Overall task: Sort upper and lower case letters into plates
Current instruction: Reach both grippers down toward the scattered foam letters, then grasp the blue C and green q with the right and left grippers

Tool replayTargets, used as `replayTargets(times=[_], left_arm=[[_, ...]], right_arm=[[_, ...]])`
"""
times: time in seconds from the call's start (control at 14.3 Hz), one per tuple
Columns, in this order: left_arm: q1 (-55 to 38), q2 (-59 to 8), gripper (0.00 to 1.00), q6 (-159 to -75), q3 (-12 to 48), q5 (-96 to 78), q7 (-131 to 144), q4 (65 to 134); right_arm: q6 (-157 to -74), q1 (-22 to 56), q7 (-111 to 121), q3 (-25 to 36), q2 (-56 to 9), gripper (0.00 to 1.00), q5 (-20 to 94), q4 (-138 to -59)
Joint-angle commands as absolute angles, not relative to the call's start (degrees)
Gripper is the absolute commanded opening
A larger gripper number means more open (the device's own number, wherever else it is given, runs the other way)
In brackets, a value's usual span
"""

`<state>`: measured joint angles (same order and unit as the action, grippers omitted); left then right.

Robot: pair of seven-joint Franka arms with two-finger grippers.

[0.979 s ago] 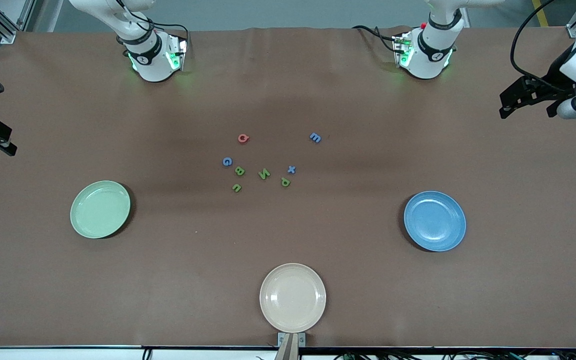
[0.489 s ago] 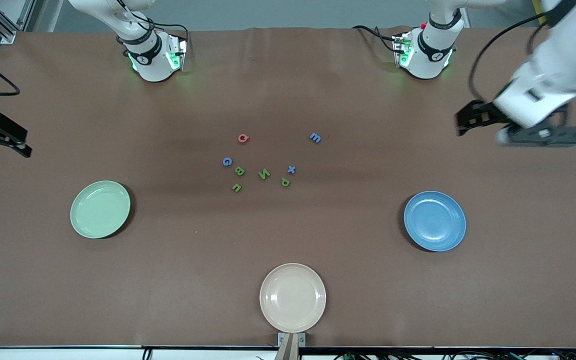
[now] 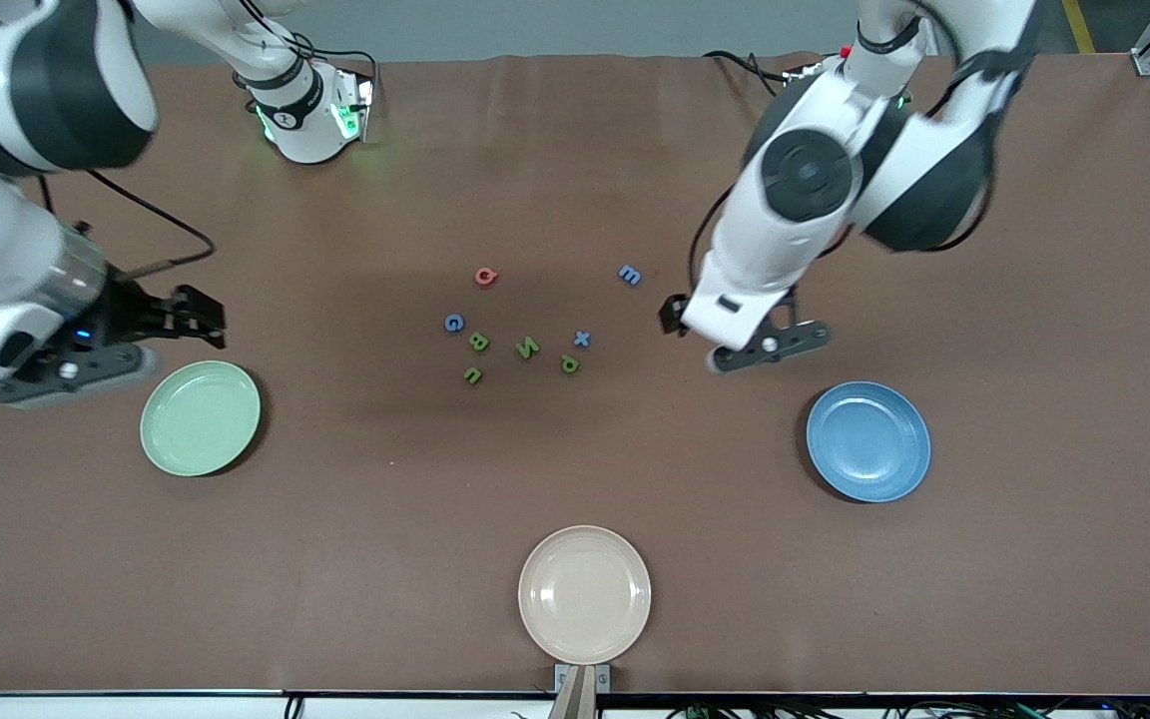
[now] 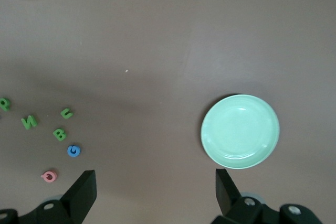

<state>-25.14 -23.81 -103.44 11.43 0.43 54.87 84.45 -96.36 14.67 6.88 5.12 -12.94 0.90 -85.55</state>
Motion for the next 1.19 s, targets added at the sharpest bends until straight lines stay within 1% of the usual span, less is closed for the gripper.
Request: replayTargets(times=[0.0,0.07,0.21,0.28,0.49,0.63,0.77,0.91,0.98,1.12], left_arm=[[-28.99,-30.56,1.00,-107.64,11.16,1.14,67.54,81.74],[-30.48,-32.50,1.00,-110.71,11.08,1.32,72.02,81.91],[-32.34,-36.19,1.00,-117.39,10.99,2.19,78.80,82.35],[-33.04,-37.86,1.00,-118.90,11.07,2.98,81.88,82.27],[-35.59,-41.56,0.98,-122.86,10.90,2.81,92.34,82.18],[-36.29,-43.67,0.92,-125.93,10.81,3.07,96.40,82.18],[-39.19,-45.69,0.86,-128.13,8.98,4.64,97.73,82.00],[-39.55,-47.19,0.80,-130.41,8.44,5.54,98.09,81.74],[-39.72,-47.46,0.77,-132.26,8.52,5.54,98.61,81.74],[-41.04,-49.21,0.71,-133.24,8.09,5.62,98.70,81.30]], right_arm=[[-102.72,16.26,5.10,5.54,-11.78,1.00,1.41,-94.80],[-104.05,16.52,5.10,5.54,-11.52,1.00,1.41,-98.31],[-104.15,17.92,3.44,5.45,-10.12,1.00,3.67,-103.77],[-104.93,18.63,0.12,5.45,-8.37,1.00,5.52,-106.76],[-112.56,23.81,-7.37,5.54,-2.65,1.00,5.62,-117.83],[-116.70,26.70,-9.22,5.54,-1.94,1.00,5.71,-122.76],[-124.32,30.13,-14.12,5.54,-1.50,1.00,5.71,-128.38],[-131.19,32.95,-17.39,5.54,-1.93,1.00,5.71,-132.78],[-134.18,34.61,-18.97,5.54,-2.02,1.00,5.71,-134.28],[-136.40,36.56,-21.96,5.54,-4.29,1.00,5.63,-134.65]])
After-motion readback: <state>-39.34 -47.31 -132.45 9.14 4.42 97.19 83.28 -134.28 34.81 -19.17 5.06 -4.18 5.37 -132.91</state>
